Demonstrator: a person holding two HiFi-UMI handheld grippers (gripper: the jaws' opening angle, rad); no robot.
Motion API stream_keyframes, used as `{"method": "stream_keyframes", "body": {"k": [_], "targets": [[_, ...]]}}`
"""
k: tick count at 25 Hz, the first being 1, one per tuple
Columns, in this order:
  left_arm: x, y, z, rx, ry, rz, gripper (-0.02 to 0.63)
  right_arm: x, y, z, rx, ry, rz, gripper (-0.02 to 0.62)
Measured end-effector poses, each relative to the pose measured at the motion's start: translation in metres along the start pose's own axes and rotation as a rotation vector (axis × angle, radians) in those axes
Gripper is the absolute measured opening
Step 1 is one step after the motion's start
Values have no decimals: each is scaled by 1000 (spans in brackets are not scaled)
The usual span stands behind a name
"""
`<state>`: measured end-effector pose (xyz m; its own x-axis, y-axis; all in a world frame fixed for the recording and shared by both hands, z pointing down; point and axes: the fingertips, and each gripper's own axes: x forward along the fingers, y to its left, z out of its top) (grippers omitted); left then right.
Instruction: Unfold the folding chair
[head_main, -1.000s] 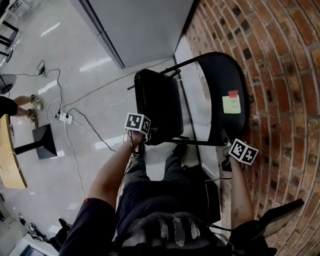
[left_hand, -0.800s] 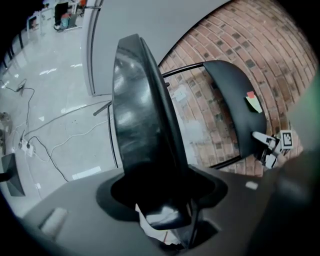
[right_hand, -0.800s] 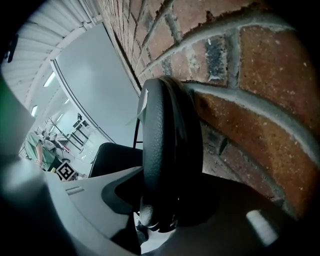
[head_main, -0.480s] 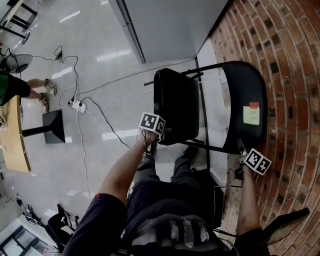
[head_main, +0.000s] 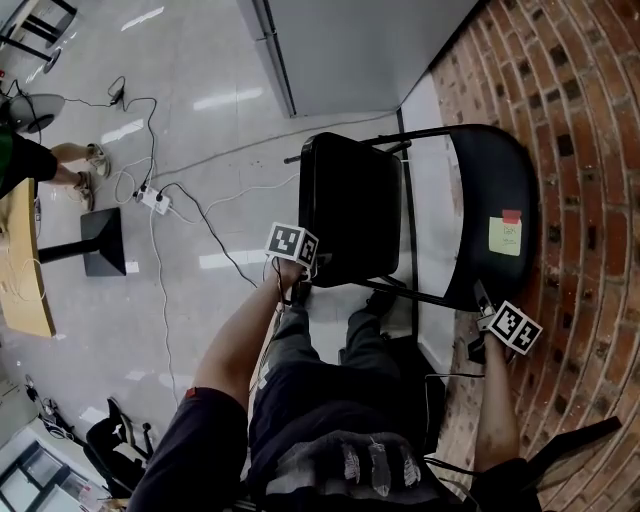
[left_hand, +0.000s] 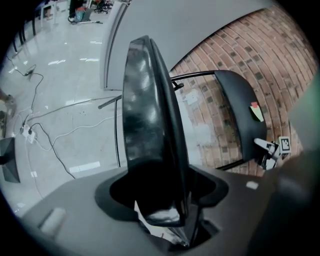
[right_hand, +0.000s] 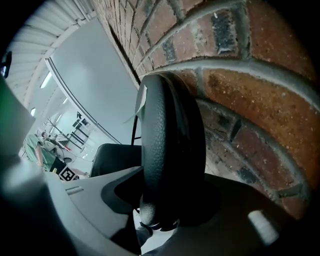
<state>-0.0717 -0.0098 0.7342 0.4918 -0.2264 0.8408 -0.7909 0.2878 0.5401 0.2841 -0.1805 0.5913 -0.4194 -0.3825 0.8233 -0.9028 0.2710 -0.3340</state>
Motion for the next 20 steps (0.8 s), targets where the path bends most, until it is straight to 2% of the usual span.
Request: {"method": "stream_keyframes", "body": {"k": [13,16,20], "targets": [[-4,52,-11,-65,-10,20,312,16,13,-15,39,55,14,186],[-3,64,-14,-69,-8,35,341,19,17,-18,49,69,17,186],[1,76,-15,-75,-4,9,350,25,18,-22,72,86,14,190]]}}
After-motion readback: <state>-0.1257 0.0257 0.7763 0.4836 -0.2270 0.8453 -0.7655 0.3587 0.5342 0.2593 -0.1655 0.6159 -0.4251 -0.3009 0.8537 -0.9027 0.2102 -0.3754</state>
